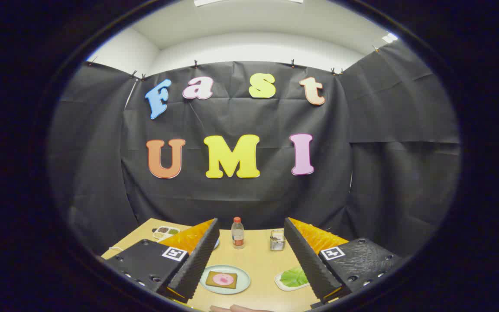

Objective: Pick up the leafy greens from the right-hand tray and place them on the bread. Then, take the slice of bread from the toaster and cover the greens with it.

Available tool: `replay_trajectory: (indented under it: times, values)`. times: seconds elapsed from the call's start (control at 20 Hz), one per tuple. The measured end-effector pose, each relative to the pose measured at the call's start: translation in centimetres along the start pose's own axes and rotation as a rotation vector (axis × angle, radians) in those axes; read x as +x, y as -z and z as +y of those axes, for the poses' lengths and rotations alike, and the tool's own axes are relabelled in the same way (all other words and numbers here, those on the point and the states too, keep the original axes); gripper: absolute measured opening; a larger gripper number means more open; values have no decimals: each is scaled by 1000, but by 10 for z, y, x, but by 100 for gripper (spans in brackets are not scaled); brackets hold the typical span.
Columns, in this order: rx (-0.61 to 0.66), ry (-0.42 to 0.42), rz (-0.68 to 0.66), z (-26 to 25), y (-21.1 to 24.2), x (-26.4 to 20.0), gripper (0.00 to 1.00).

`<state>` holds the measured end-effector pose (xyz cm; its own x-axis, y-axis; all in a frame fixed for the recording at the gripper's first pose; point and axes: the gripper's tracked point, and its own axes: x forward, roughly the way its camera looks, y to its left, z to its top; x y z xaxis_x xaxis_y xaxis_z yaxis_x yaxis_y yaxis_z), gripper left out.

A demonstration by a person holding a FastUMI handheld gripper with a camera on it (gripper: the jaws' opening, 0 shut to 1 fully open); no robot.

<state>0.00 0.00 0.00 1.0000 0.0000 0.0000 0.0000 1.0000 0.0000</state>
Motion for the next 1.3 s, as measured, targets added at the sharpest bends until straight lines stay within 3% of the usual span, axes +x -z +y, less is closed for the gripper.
replay_trajectory:
  times: [0.75, 1.1, 1.3]
  values:
    - [-35, -68, 21, 3, -6, 15, 95]
    - [-29, -74, 43, -34, 10, 29, 95]
    - [-33, -35, 92, -80, 46, 51, 95]
